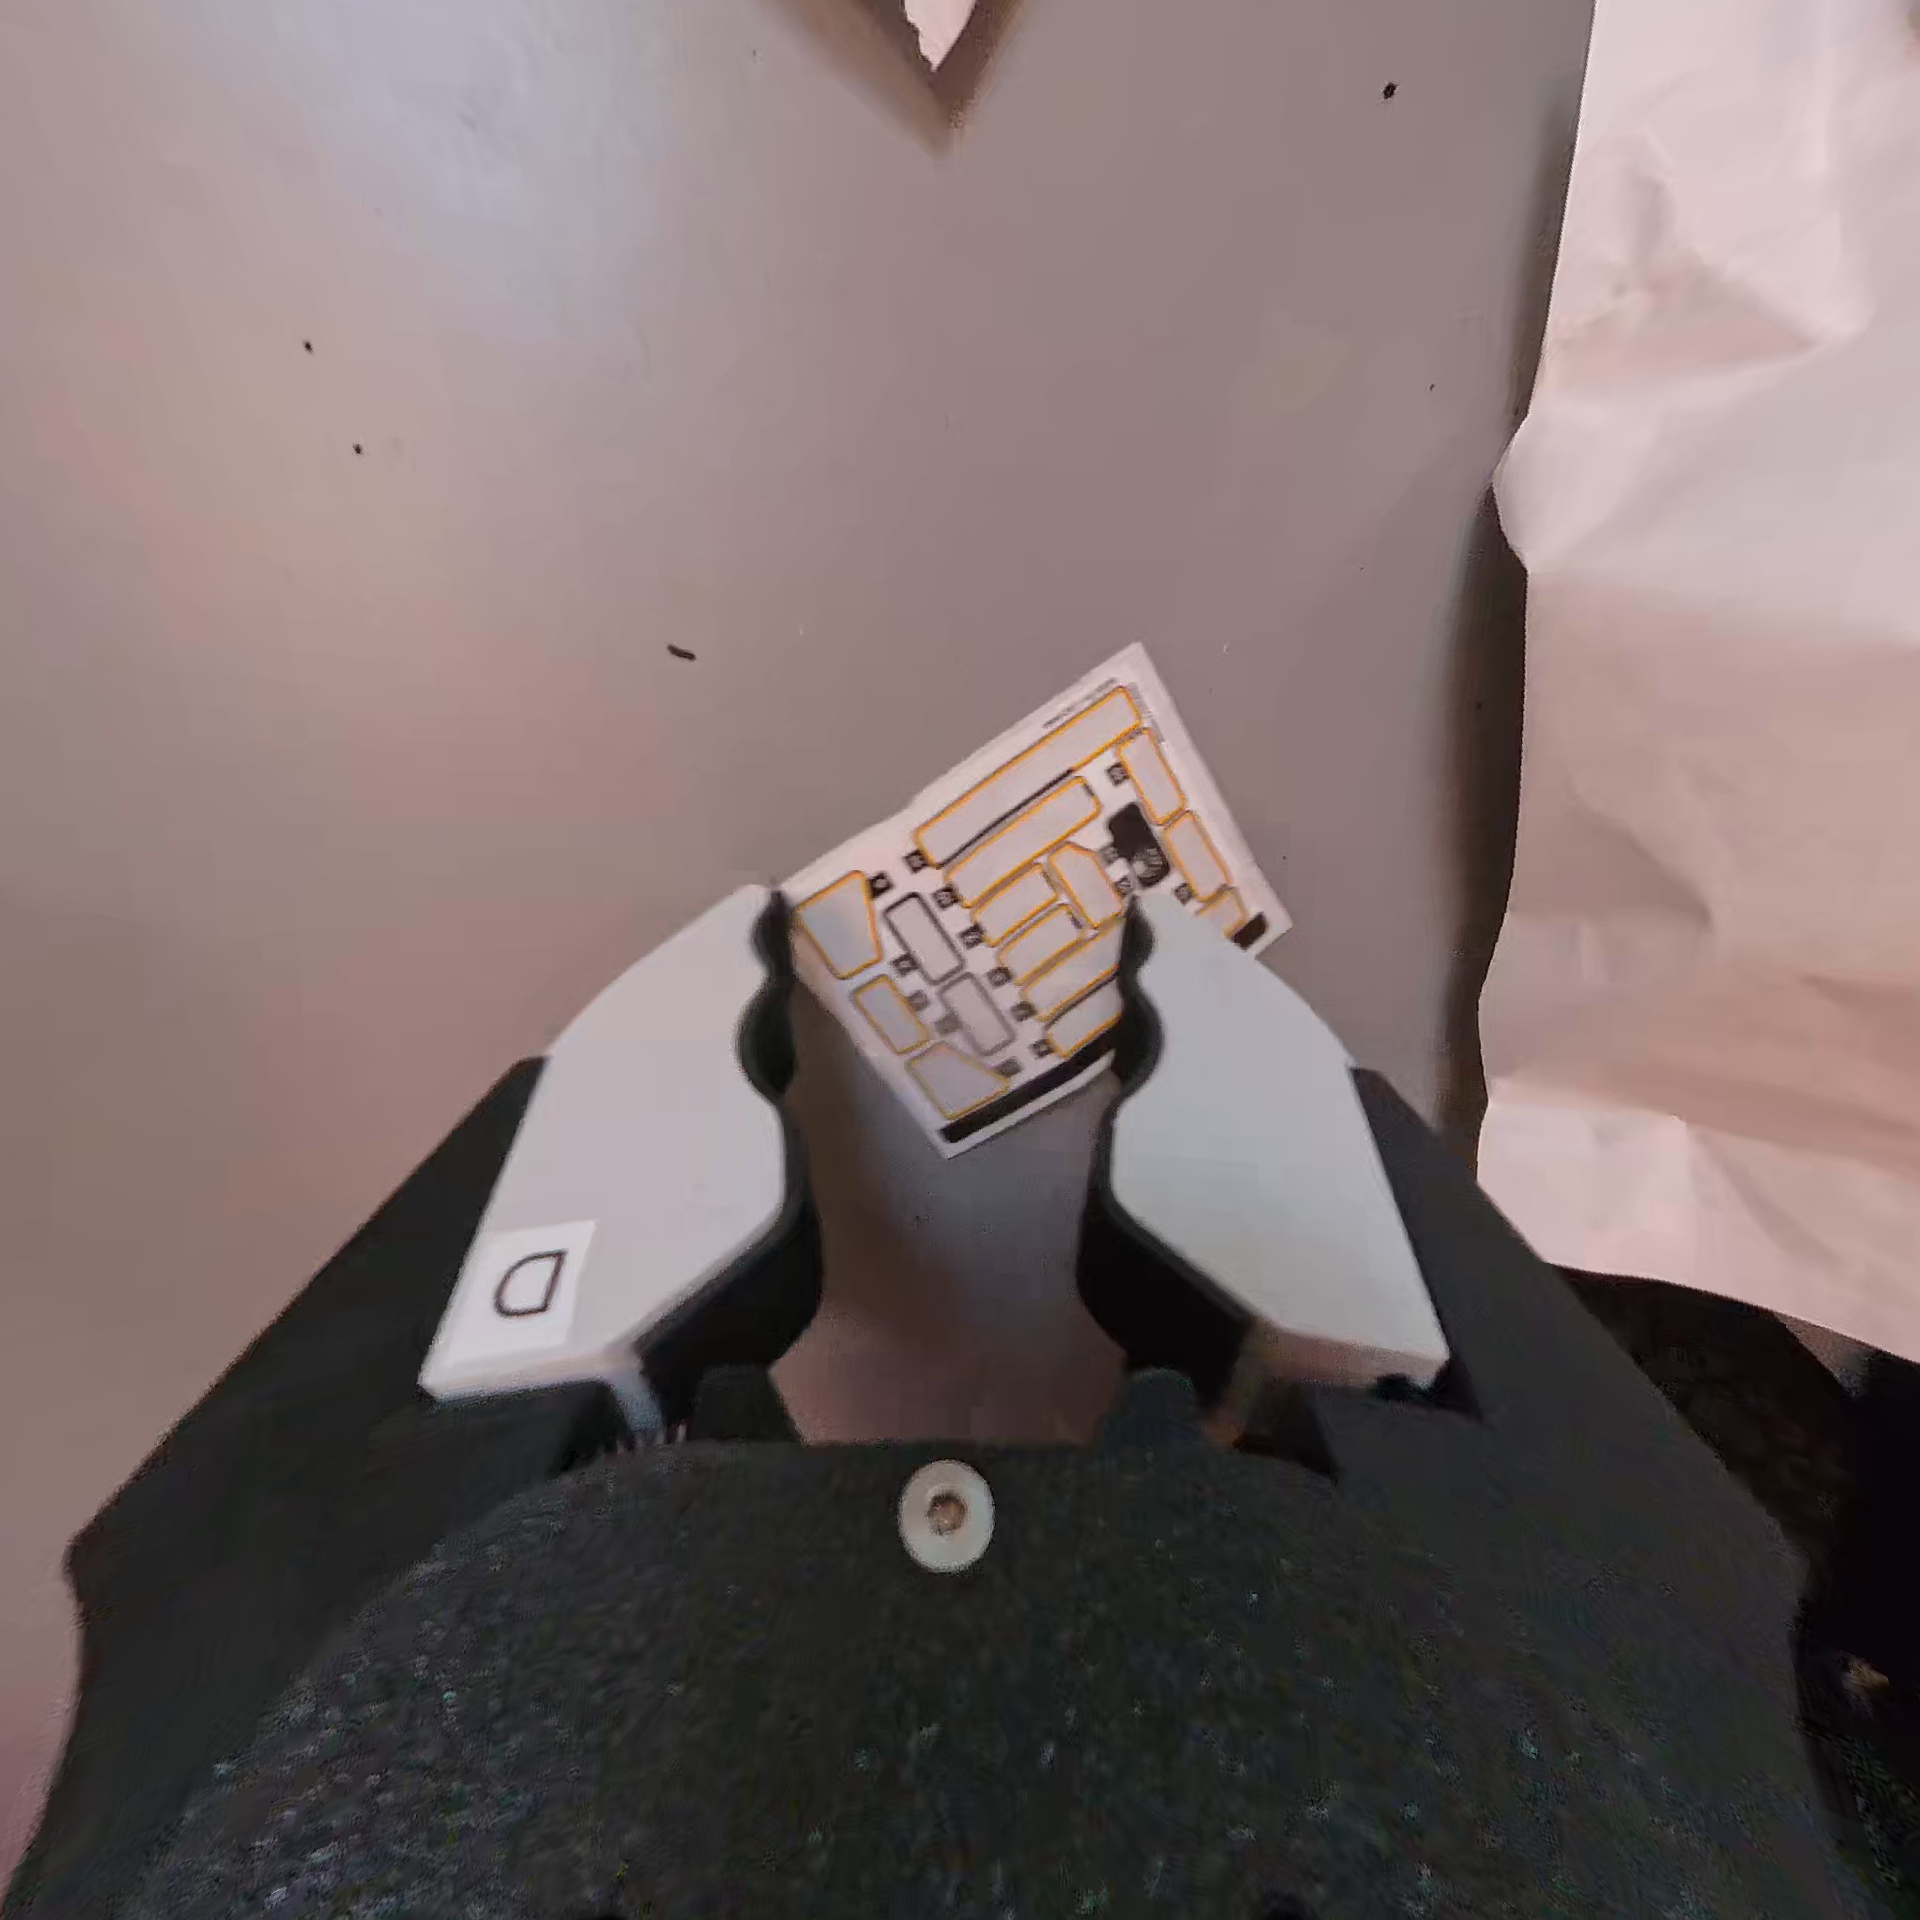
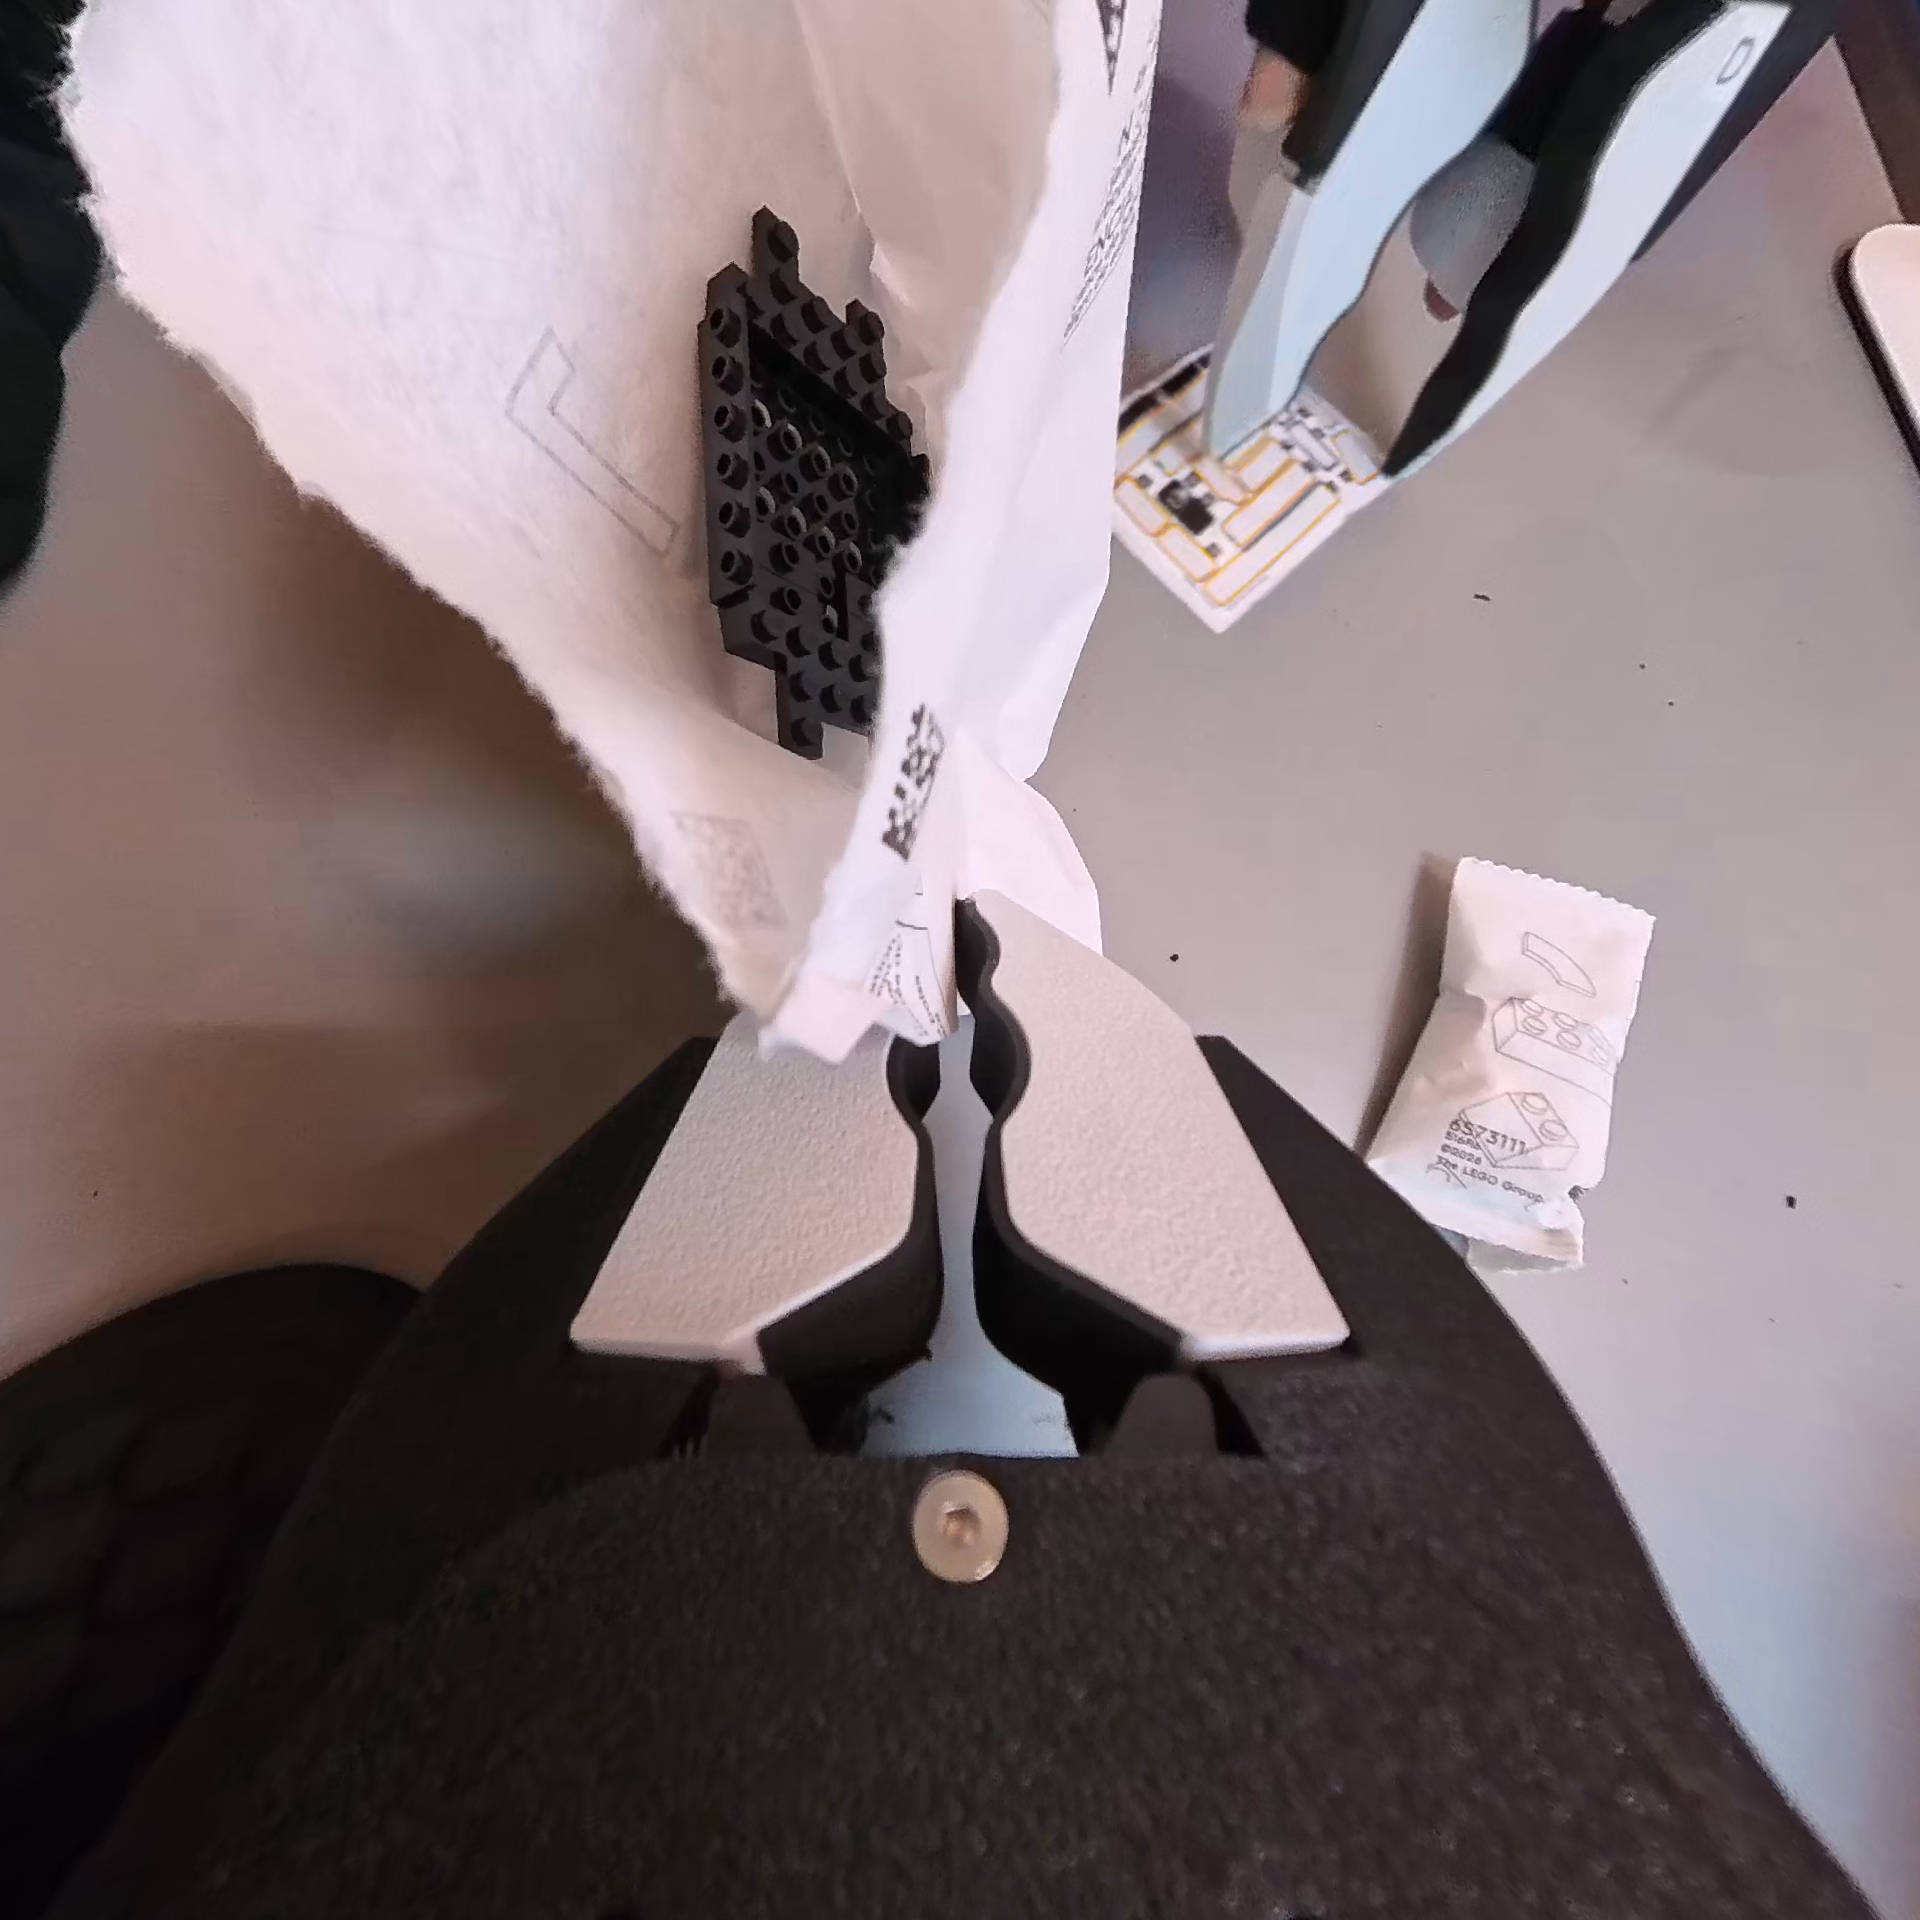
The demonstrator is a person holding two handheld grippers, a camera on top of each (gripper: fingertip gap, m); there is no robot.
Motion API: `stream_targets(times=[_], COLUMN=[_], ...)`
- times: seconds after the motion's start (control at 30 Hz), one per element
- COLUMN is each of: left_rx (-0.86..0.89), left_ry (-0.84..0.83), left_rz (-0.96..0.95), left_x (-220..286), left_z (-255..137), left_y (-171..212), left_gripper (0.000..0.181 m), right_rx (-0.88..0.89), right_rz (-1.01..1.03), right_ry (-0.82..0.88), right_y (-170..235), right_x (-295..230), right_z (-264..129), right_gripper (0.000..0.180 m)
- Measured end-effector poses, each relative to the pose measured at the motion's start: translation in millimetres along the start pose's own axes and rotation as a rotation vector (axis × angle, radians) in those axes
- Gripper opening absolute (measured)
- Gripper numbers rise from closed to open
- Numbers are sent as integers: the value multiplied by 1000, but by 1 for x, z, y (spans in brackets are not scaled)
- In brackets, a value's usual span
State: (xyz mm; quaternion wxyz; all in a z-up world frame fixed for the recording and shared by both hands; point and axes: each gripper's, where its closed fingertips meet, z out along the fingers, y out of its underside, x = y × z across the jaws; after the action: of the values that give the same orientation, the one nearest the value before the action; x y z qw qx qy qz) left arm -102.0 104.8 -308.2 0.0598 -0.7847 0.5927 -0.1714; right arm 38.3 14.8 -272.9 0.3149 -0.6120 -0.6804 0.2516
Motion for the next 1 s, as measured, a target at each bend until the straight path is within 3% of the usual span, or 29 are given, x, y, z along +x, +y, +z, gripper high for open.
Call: stream_targets(times=[0.03, 0.13, 0.43, 0.63, 0.83, 0.97, 1.0], left_rx=[-20, -75, 1, 1, -184, -230, -229], left_ry=[4, 44, -31, 17, 30, -49, -49], left_rz=[2, -7, 44, 268, 427, 504, 492], left_x=[0, 7, 10, 25, 28, 24, 25], left_z=[0, 3, -11, -16, 2, 5, 3], left_y=[1, 8, 9, 8, 22, 27, 27], left_gripper=[43, 0, 0, 61, 91, 67, 45], right_rx=[0, 1, 3, 5, 5, 9, 10], right_rz=[0, 1, 4, 7, 6, 9, 11], right_ry=[0, -1, -2, -6, -5, -9, -11], right_y=[0, 0, 0, 0, 0, 0, 0], right_x=[0, 0, 0, 0, 0, 0, 0], right_z=[0, 0, 0, 1, 1, 1, 1], right_gripper=[0, 0, 0, 0, 0, 0, 0])
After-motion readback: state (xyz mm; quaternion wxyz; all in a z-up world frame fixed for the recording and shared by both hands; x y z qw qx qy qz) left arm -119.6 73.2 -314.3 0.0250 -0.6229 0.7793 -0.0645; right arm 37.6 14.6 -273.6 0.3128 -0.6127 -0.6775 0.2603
